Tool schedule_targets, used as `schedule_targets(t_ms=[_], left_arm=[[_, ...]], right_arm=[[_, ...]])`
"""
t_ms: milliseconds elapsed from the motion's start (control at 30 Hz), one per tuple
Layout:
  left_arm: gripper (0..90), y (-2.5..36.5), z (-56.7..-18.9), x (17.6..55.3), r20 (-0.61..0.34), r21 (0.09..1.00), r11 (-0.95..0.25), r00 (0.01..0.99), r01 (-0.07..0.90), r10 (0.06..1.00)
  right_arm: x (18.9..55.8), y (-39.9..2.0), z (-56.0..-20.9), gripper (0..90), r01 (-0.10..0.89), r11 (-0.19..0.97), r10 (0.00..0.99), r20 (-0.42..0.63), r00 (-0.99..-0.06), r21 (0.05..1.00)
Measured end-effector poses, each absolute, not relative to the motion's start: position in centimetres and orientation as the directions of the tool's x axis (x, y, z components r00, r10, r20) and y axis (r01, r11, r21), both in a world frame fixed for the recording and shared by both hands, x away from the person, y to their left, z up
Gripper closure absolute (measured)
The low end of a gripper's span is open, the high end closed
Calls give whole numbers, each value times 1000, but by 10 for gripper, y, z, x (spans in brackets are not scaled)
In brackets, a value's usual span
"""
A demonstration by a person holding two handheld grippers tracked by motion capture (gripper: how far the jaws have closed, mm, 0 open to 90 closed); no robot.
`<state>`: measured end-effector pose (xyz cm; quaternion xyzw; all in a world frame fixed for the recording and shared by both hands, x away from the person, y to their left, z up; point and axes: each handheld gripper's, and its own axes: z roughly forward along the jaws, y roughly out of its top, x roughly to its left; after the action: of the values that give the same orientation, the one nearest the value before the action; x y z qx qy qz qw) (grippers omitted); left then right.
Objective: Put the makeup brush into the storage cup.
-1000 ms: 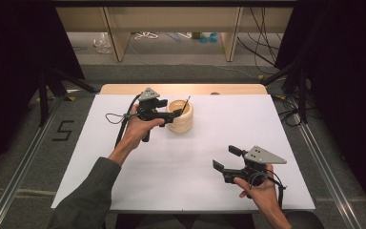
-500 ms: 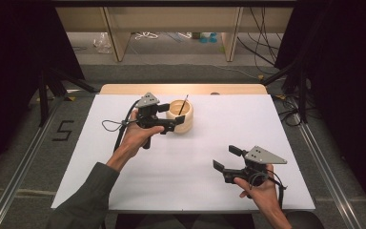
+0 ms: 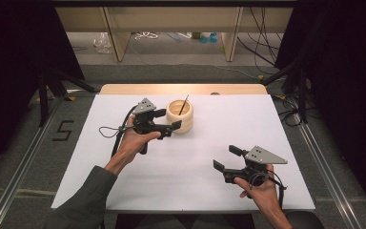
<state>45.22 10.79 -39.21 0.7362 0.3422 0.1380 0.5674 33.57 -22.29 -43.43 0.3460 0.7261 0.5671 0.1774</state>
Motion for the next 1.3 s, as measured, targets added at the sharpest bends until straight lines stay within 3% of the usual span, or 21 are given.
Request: schedule_targets(t_ms=[1300], left_arm=[[176,119,-410,408,-188,938,-111,751,329,633]], right_arm=[[335,-223,-433,186,281,119,704,118,-700,952]])
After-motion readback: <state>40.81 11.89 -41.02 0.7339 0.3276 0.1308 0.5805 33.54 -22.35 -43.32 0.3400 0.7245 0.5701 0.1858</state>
